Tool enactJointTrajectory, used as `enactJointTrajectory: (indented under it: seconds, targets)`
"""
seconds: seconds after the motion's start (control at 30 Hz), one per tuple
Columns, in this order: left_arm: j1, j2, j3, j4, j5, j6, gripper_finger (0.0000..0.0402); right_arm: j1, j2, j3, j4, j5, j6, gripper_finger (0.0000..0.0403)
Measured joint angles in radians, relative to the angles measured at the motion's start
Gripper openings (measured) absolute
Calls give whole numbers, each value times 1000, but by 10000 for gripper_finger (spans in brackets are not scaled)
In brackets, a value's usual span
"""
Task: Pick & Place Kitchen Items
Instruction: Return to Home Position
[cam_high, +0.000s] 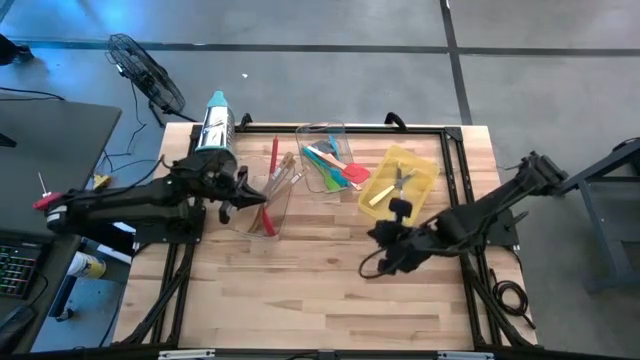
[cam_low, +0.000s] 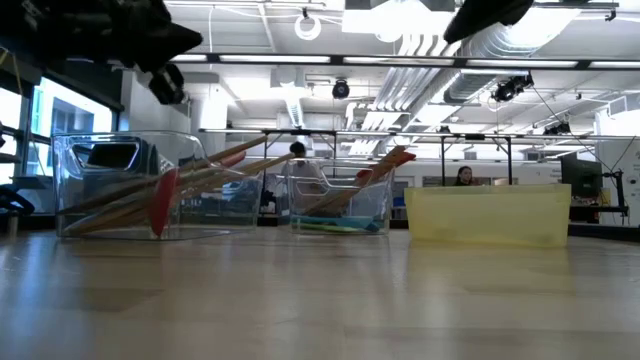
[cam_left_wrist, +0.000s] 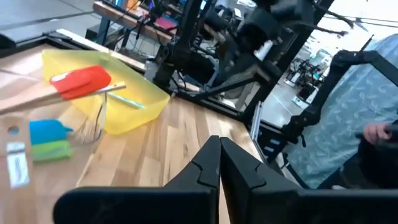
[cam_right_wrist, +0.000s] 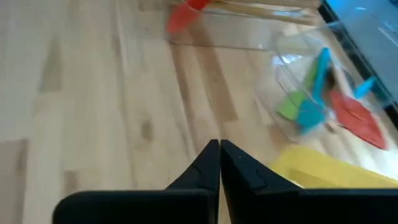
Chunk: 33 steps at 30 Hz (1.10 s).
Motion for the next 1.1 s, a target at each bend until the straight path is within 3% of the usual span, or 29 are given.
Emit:
enactJointTrajectory:
  seconds: [0.17, 0.27, 0.4, 0.6, 0.83, 1.1]
  targets:
    - [-55, -189, 0, -200, -103, 17, 1, -3, -103, -7, -172, -25, -28, 3]
    - [-116, -304, 0, -287, -181, 54, 0, -3, -198, -68, -156, -42, -54, 3]
    - [-190, -427, 0, -377, -281, 84, 0, -18, -370, -241, -16, -136, -83, 2]
    - [-273, -525, 0, -437, -393, 118, 0, -71, -692, -599, 326, -192, -76, 2]
    - [-332, -531, -1, -462, -401, 158, 0, -184, -981, -925, 787, -370, -147, 2]
    - [-348, -531, -59, -459, -397, 146, 0, -296, -1091, -1056, 853, -423, -133, 2]
